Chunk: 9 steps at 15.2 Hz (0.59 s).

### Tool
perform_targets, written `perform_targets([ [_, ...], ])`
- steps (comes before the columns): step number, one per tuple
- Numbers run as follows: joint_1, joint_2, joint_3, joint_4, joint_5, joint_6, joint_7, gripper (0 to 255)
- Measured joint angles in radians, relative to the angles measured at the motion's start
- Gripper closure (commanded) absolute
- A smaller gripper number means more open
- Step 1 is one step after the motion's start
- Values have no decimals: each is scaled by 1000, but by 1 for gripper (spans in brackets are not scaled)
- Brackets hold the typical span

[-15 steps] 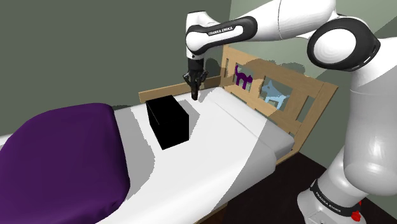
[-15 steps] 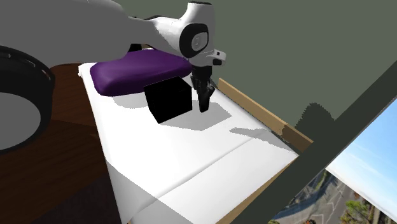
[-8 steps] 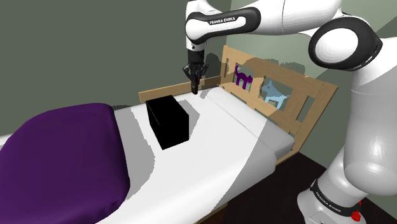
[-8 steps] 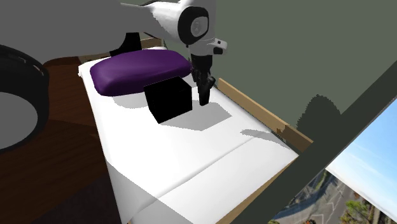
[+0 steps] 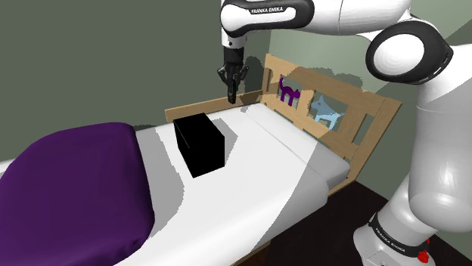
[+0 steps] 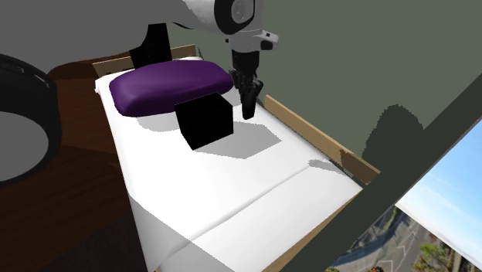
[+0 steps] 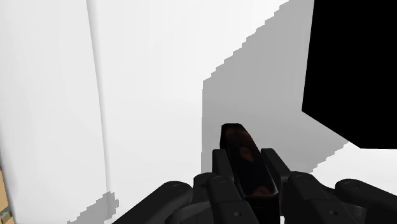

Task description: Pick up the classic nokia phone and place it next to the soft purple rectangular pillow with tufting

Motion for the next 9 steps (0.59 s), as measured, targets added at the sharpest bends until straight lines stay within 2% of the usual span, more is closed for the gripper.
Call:
perform_targets([
  [9,8,38,1,179,-3,-141,-1,255],
])
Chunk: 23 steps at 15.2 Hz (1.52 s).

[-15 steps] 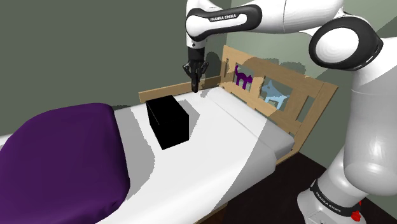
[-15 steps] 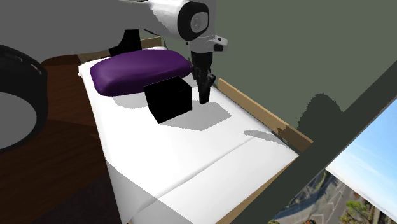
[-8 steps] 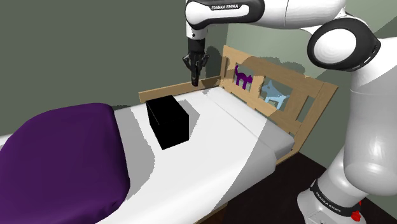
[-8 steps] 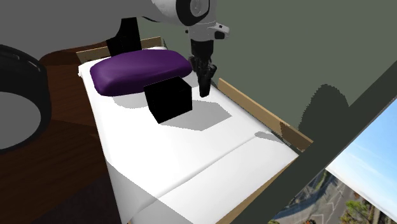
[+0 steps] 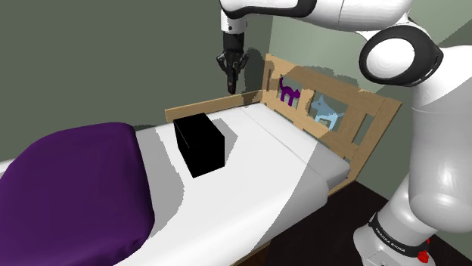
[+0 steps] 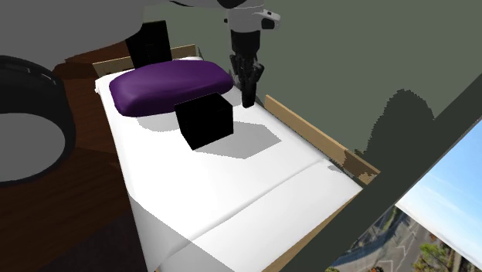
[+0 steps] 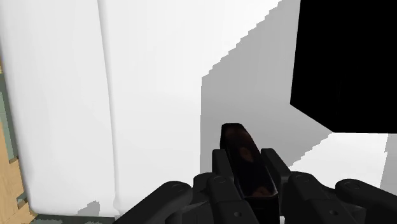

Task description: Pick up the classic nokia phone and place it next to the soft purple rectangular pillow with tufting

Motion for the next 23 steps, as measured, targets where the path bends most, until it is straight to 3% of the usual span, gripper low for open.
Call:
perform_targets([
  [14,165,-202,87,-292,-7,80,260,255],
  [23,289,-218,162,-311,-21,73,459,255],
])
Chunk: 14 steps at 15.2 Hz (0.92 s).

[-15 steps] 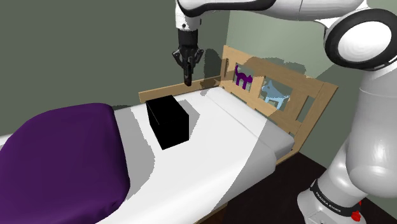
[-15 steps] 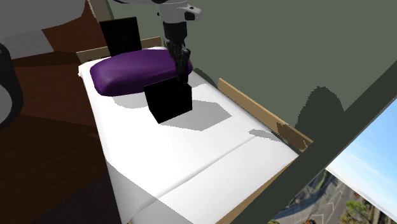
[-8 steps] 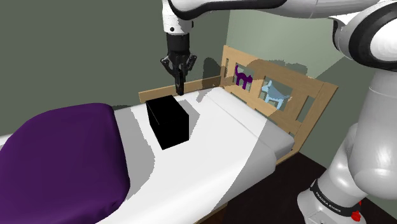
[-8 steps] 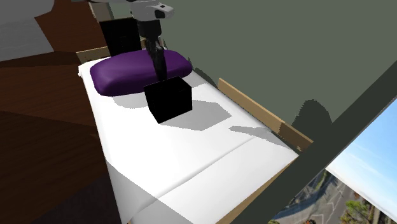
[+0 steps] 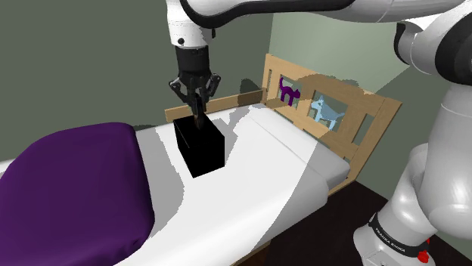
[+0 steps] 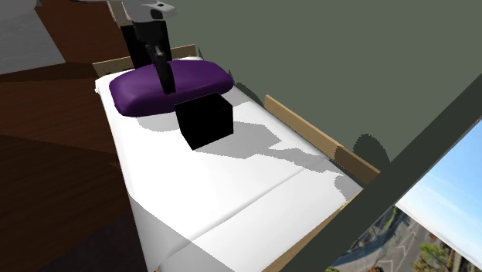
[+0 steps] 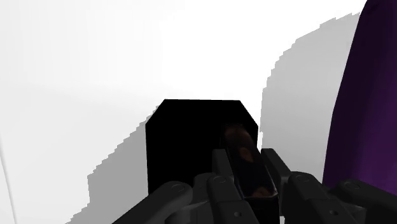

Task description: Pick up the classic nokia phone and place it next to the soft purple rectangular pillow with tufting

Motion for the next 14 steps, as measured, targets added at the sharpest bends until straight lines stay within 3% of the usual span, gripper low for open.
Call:
perform_targets([
  [5,63,12,36,5,-11,1,99,255],
  [14,64,7,37,-114,-11,114,113,255],
])
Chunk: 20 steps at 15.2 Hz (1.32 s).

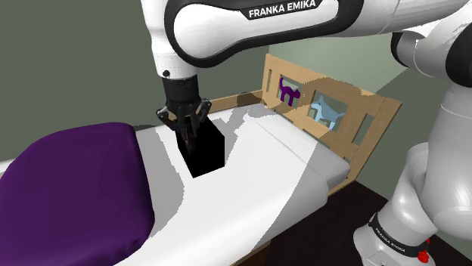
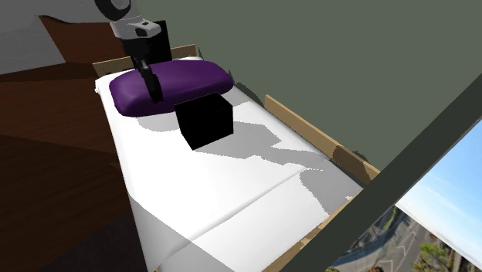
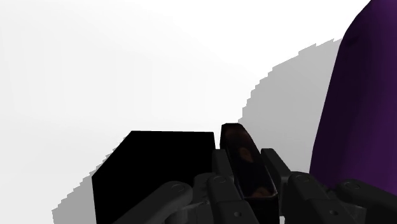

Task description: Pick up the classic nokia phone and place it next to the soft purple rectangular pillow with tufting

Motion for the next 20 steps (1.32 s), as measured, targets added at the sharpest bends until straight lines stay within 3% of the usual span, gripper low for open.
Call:
perform_targets([
  [20,-2,34,-6,-225,-17,257,20,255],
])
